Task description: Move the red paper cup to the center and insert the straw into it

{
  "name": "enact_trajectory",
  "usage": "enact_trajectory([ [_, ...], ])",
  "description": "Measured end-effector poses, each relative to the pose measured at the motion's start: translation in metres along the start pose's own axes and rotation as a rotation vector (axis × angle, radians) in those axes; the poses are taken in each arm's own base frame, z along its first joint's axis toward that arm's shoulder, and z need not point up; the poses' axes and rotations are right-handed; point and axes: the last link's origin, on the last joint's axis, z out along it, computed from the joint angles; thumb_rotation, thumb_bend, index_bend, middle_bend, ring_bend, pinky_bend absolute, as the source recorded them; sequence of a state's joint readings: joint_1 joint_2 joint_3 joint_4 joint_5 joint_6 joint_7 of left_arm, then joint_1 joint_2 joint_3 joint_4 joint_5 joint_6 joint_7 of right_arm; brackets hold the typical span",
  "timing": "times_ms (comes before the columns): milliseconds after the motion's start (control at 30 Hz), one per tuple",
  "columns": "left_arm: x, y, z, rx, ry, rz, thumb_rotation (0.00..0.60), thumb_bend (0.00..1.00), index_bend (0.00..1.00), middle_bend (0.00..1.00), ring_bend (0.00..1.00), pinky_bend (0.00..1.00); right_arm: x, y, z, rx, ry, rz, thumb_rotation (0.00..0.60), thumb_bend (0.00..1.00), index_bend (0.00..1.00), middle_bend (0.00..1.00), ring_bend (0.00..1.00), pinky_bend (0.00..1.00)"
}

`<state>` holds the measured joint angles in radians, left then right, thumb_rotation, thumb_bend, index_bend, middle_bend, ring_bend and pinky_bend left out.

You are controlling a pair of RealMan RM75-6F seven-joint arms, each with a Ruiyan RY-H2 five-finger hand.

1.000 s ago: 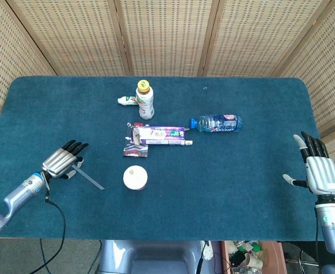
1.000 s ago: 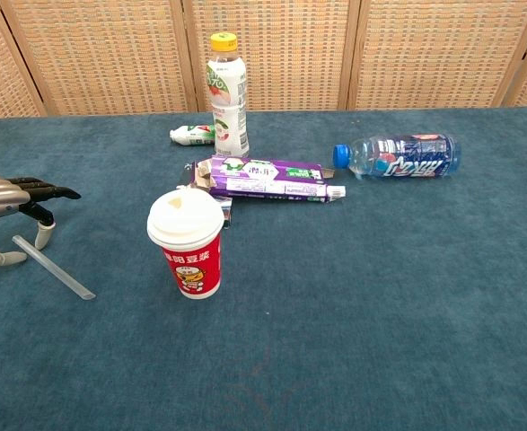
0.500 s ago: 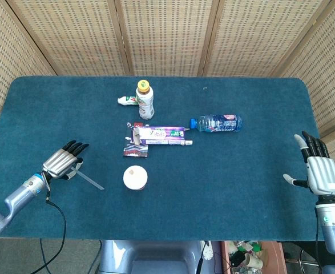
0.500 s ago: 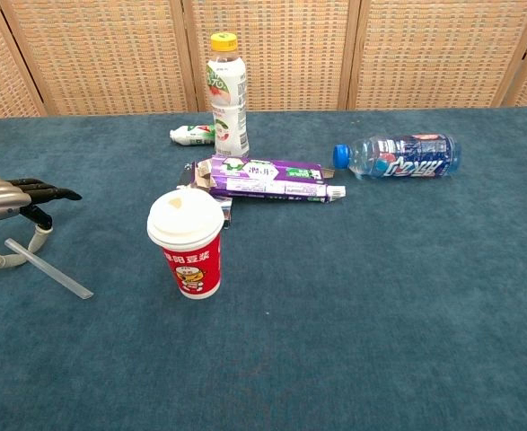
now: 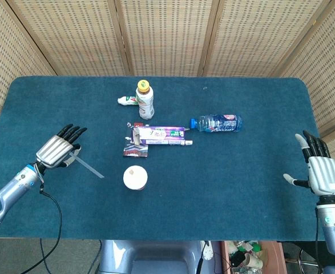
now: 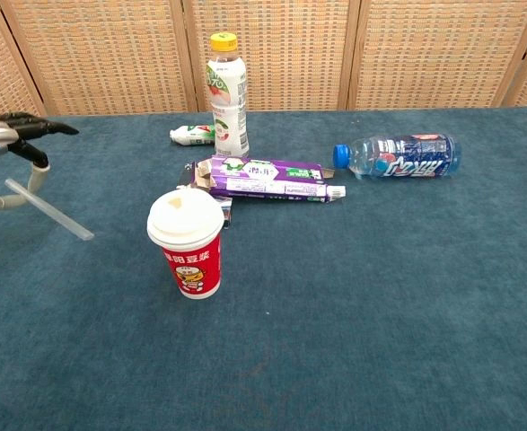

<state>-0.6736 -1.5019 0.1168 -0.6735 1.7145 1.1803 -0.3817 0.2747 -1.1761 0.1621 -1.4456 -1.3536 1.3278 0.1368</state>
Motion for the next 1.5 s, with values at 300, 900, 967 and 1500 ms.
enact_trajectory([
  [300,0.094,-0.002,0.013,-0.063,0.223,0.291,0.6,0.38,0.61,0.0,0.0,0.0,0.006,0.0,-0.001,0.013,0.011,0.036,0.6,0.0,0.0,0.0,0.0,0.0],
  [900,0.215,0.097,0.052,-0.332,0.378,1.011,0.6,0.38,0.61,0.0,0.0,0.0,0.014,0.003,-0.003,0.029,0.024,0.092,0.6,0.0,0.0,0.0,0.0,0.0],
  [967,0.216,0.104,0.054,-0.349,0.385,1.062,0.6,0.38,0.61,0.0,0.0,0.0,0.014,0.002,-0.004,0.032,0.024,0.093,0.6,0.0,0.0,0.0,0.0,0.0],
  [1500,0.206,0.16,0.058,-0.379,0.449,1.298,0.6,0.39,0.62,0.0,0.0,0.0,0.016,0.003,-0.004,0.032,0.028,0.103,0.6,0.0,0.0,0.0,0.0,0.0],
])
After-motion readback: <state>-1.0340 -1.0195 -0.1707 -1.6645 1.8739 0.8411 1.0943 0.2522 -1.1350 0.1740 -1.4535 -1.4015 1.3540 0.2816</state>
